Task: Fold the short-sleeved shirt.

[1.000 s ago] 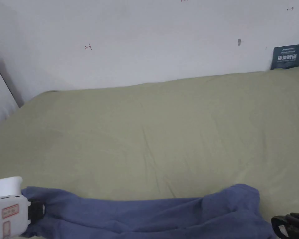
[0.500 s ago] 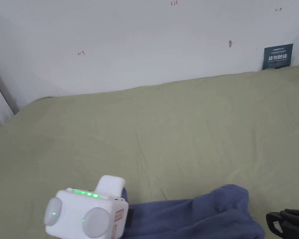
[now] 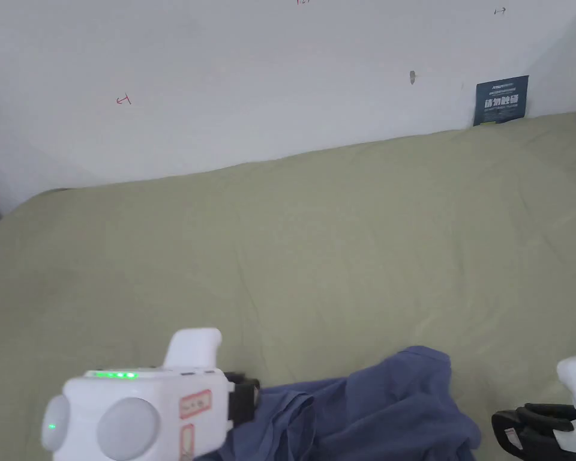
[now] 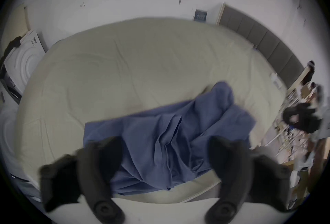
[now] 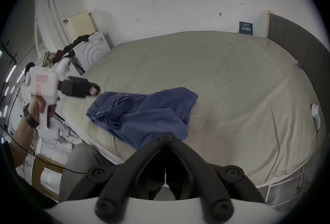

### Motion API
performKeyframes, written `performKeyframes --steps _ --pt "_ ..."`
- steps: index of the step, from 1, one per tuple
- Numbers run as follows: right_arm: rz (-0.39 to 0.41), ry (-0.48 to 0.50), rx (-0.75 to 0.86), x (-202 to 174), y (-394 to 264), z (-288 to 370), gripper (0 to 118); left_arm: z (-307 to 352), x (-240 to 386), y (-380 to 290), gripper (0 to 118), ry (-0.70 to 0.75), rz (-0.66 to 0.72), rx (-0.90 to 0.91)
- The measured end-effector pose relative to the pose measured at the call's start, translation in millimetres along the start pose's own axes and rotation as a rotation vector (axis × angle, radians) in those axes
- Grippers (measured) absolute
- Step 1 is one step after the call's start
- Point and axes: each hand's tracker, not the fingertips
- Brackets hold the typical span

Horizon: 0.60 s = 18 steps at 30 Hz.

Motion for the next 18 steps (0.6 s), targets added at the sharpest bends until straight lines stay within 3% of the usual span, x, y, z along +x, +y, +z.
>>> performKeyframes --steps 1,5,9,14,18 --pt "0.007 0.002 0.001 -1 0 0 0 10 -11 -2 0 0.026 -0.021 0.060" --pt "-0.010 0.020 0.015 -6 -1 1 0 19 -54 -20 0 -0.134 0.065 -0.005" --pt "-0.006 0.024 0.018 -14 -3 3 0 -18 -88 -56 0 -0.207 0.215 -0.070" --pt "-0.017 0.023 0.024 -16 -5 11 0 -64 -102 -75 0 -0.254 0.328 -0.115" --pt "-0.024 0.015 0.030 -15 -4 12 0 -94 -88 -72 0 -0.309 0.306 -0.108"
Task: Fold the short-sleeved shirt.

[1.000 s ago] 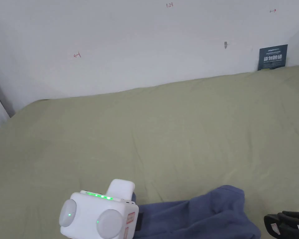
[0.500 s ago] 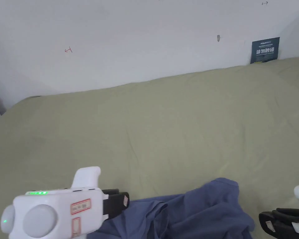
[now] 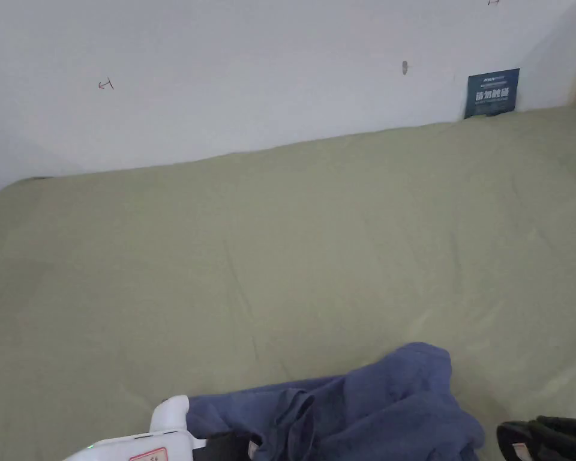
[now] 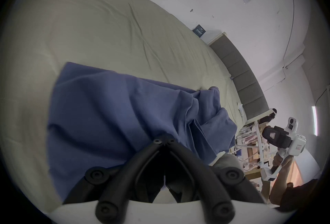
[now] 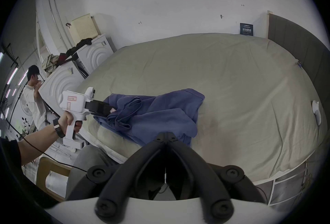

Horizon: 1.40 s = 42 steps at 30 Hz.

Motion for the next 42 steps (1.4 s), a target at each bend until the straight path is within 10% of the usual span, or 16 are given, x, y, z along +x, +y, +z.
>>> performKeyframes --steps 10,19,21,22,23,24,39,40,41,42 --pt "-0.012 -0.001 0.004 -5 5 -6 0 -30 22 8 0 -0.029 -0.073 -0.035" --pt "0.035 0.042 0.000 -30 15 -16 0 116 -5 27 1 -0.008 -0.098 0.133" --pt "0.054 0.058 -0.005 -40 18 -19 0 127 -38 25 17 0.035 -0.023 0.126" --pt "0.059 0.059 -0.007 -45 19 -20 0 130 -46 23 44 0.046 0.010 0.124" --pt "0.069 0.069 -0.009 -49 20 -21 0 129 -55 19 101 0.068 0.034 0.112" --pt "0.079 0.080 -0.013 -52 21 -21 0 127 -59 13 118 0.064 0.035 0.108" --pt "0.069 0.063 -0.001 -55 25 -14 0 68 -80 9 118 -0.015 0.202 0.112" --pt "0.066 0.060 -0.002 -55 25 -14 0 60 -70 9 104 -0.051 0.206 0.090" --pt "0.063 0.064 -0.005 -54 25 -15 0 59 -67 9 16 -0.105 0.224 0.068" --pt "0.060 0.063 -0.005 -53 24 -15 0 59 -63 8 5 -0.150 0.226 0.096"
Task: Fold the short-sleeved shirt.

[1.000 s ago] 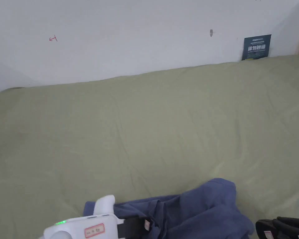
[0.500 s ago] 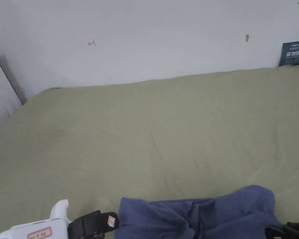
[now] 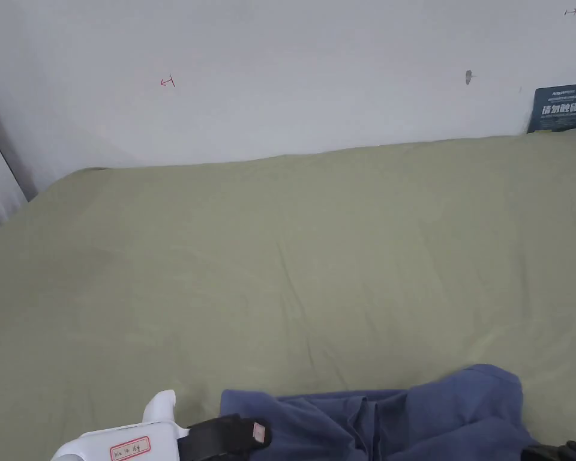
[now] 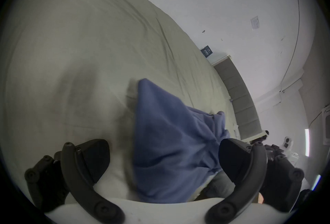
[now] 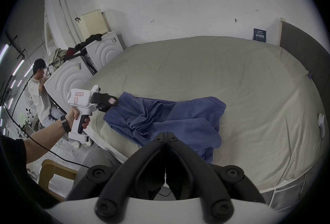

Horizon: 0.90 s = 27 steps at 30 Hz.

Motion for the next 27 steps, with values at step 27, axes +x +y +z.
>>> performKeyframes --steps 27 --pt "0.046 0.004 -0.025 -5 4 -18 0 163 35 55 5 0.629 -0.233 0.224"
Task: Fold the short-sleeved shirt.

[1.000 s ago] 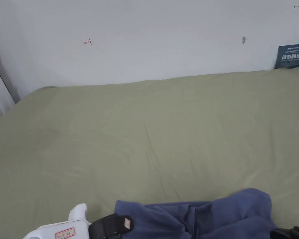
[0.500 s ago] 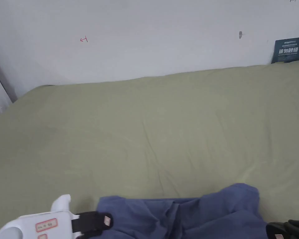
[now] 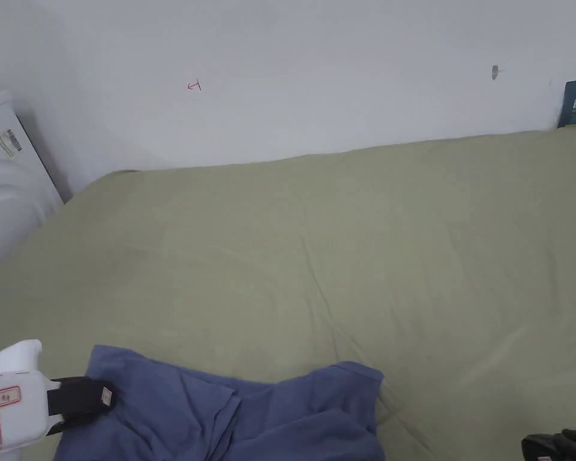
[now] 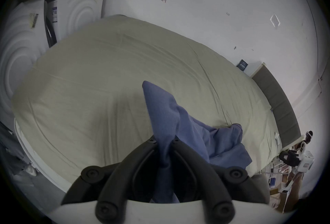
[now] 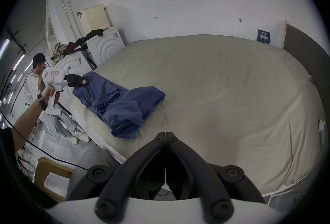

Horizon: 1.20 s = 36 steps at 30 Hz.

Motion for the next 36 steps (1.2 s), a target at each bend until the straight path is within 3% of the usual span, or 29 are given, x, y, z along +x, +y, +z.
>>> performKeyframes --steps 5,9,18,19,21,22,25,26,27,28,29,31,33,36 --pt "-0.004 -0.008 0.012 8 1 5 0 -8 66 -11 8 0.049 -0.172 -0.015" --pt "-0.020 -0.017 0.028 15 1 11 0 -22 118 -24 8 -0.077 -0.149 -0.068" --pt "-0.054 -0.040 0.050 27 -9 28 0 -90 211 -48 10 -0.108 -0.199 -0.174" --pt "-0.055 -0.043 0.051 29 -10 29 0 -88 220 -51 22 -0.099 -0.213 -0.188" --pt "-0.062 -0.046 0.048 31 -12 32 0 -94 222 -53 95 -0.119 -0.205 -0.217" --pt "-0.063 -0.048 0.050 32 -13 33 0 -92 222 -56 112 -0.117 -0.201 -0.204" --pt "-0.069 -0.047 0.053 35 -16 37 0 -72 213 -46 110 -0.154 -0.184 -0.154" --pt "-0.070 -0.045 0.051 35 -16 36 0 -65 206 -41 105 -0.195 -0.158 -0.143" --pt "-0.072 -0.049 0.052 35 -16 35 0 -57 198 -36 92 -0.267 -0.139 -0.119" --pt "-0.074 -0.049 0.050 34 -17 34 0 -49 189 -32 54 -0.327 -0.112 -0.112" --pt "-0.075 -0.046 0.047 33 -17 32 0 -44 181 -30 0 -0.378 -0.091 -0.091" --pt "-0.075 -0.039 0.050 30 -17 30 0 -42 163 -32 0 -0.383 -0.050 -0.059" --pt "-0.075 -0.026 0.050 26 -17 28 0 -50 142 -29 0 -0.379 -0.093 -0.112" --pt "-0.064 -0.012 0.042 21 -18 26 0 -60 127 -46 0 -0.435 0.021 -0.127"
